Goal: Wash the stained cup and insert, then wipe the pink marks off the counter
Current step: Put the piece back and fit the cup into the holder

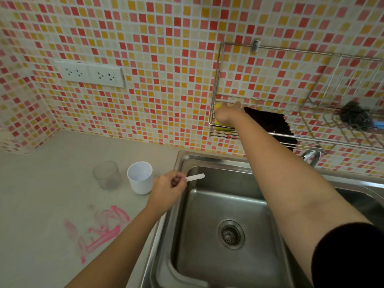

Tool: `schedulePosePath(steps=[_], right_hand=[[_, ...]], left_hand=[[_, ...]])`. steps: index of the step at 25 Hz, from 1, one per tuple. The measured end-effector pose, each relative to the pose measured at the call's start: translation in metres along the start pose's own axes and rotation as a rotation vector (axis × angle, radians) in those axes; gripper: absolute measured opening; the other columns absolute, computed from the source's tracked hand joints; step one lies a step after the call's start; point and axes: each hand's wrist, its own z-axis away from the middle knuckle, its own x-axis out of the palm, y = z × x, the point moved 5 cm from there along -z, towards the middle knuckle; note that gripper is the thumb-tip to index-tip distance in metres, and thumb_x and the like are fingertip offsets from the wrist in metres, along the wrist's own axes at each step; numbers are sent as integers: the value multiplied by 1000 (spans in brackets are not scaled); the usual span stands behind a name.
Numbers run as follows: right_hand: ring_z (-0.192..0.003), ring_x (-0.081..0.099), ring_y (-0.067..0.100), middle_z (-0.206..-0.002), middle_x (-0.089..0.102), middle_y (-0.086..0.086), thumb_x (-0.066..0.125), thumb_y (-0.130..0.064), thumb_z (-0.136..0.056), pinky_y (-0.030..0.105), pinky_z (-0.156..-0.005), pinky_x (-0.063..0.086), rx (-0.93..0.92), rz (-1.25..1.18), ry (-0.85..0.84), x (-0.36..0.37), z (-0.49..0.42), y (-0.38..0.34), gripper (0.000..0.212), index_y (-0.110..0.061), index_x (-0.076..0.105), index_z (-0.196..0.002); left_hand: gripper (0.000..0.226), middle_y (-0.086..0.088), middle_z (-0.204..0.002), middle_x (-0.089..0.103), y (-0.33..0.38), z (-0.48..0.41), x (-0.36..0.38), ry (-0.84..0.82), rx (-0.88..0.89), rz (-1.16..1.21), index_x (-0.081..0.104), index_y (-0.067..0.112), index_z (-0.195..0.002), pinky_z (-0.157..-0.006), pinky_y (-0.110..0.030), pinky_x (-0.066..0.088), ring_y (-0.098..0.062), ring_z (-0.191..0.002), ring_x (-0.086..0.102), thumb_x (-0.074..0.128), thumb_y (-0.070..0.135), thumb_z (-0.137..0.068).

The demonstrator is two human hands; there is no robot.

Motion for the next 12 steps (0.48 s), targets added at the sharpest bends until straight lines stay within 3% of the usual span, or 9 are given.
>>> schedulePosePath(steps=[2,5,7,9,12], right_hand=[[-143,-9,40,-156,-15,18,19,-39,-101,47,-116,2,17,-56,84,-7,11,-2,60,-15,-5,-150],[-141,10,37,-154,12,19,24,-35,-100,43,-114,11,-89,-235,457,-26,37,-2,54,-14,15,-149],[-127,35,28,-137,43,13,35,-27,-97,33,-104,28,-254,-397,800,-26,72,-2,44,-12,42,-137],[-104,49,21,-109,56,7,42,-19,-91,27,-87,37,-434,-556,1065,-8,111,-4,30,-9,58,-114],[-81,51,15,-87,54,1,49,-9,-85,26,-70,42,-556,-731,1082,51,130,-9,12,-6,60,-91]], left_hand=[[7,5,-71,66,1,0,-5,5,15,10,69,18,-88,-62,-16,47,-9,-69,62,62,16,-87],[8,8,-70,66,7,-3,-23,40,61,43,67,22,-86,-60,-16,48,-9,-68,63,62,16,-87],[10,4,-72,67,7,-8,-44,83,66,92,66,23,-86,-63,-21,52,-12,-70,64,62,14,-87],[16,1,-73,67,-1,-16,-70,136,44,182,66,25,-85,-66,-24,53,-15,-69,64,60,10,-88],[20,-3,-71,65,-26,-30,-114,225,8,274,68,21,-89,-64,-20,55,-9,-62,62,56,4,-88]])
